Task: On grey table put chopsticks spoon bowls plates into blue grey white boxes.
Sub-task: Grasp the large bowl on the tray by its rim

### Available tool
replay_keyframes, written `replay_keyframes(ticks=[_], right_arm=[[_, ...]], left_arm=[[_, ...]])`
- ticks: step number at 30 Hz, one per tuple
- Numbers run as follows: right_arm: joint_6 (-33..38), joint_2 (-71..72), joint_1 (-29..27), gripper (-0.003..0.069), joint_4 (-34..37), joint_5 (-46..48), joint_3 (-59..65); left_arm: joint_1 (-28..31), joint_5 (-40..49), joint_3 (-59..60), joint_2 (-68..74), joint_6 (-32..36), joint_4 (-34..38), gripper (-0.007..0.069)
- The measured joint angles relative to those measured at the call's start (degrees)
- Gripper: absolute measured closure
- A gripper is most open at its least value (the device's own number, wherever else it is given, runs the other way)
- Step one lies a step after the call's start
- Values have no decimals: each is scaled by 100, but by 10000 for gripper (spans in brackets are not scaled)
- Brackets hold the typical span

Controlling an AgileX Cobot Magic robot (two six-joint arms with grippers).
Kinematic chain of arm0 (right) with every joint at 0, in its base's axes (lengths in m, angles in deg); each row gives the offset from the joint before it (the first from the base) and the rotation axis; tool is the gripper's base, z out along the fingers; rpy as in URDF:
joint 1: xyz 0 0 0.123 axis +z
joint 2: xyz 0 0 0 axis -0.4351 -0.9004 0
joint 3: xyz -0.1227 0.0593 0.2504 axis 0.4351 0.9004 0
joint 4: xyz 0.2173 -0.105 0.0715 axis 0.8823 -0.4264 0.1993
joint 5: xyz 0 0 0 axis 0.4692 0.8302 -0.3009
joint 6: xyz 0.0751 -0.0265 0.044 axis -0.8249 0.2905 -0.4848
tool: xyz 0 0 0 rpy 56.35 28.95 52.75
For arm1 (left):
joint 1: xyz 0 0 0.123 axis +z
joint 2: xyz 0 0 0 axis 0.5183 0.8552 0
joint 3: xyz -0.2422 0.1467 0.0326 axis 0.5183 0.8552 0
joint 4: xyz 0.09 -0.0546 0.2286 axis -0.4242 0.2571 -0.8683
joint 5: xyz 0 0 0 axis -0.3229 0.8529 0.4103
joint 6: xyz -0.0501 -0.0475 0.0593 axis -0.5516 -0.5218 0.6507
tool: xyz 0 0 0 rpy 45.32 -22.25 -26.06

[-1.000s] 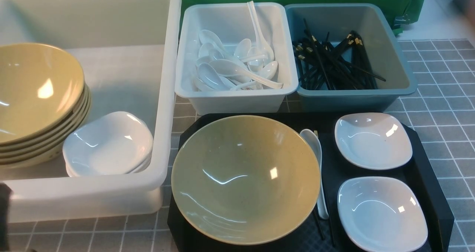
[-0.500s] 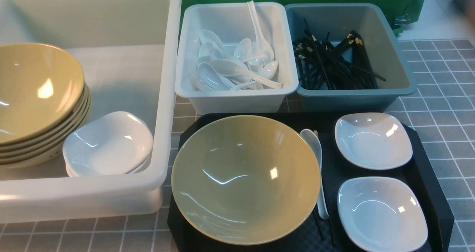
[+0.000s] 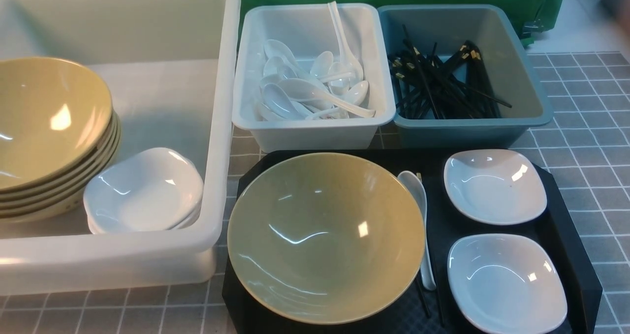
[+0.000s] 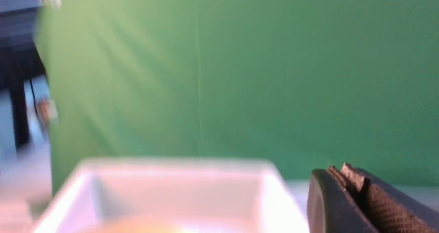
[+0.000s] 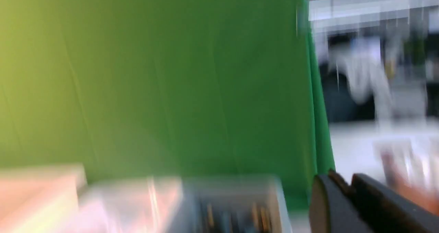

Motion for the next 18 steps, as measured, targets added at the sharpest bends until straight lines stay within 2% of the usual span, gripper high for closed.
replay_keyframes(ticks=[1, 2, 3, 4, 5, 6, 8, 11, 14, 18], right_arm=[[169, -328, 31, 551, 6, 869, -94], [302, -472, 77, 551, 35, 1246, -113], [341, -472, 77, 551, 49, 1246, -113], [826, -804, 186, 561, 233, 2122, -135], [914, -836, 198, 567, 264, 2203, -135], [1421, -1039, 289, 589, 491, 2712, -135], [1906, -1269, 403, 622, 840, 3194, -109], [2216, -1371, 477, 627, 1046, 3285, -49], [2426, -1378, 515, 627, 1206, 3041, 41], [2529, -1385, 515, 627, 1337, 2673, 191]], left_arm=[[-138, 874, -465, 668, 260, 289, 633], [-191, 1118, -661, 955, 415, 452, 633], [-227, 1273, -709, 1028, 458, 493, 633], [-389, 1833, -1116, 1642, 918, 890, 633], [-434, 1963, -1159, 1709, 977, 935, 633], [-604, 2387, -1451, 2173, 1349, 1234, 633], [-915, 2936, -1901, 2958, 1815, 1611, 633], [-1302, 3227, -2270, 3618, 1980, 1739, 633], [-1891, 3281, -2729, 4399, 1995, 1552, 633], [-2510, 3298, -3312, 5270, 1531, 714, 624]])
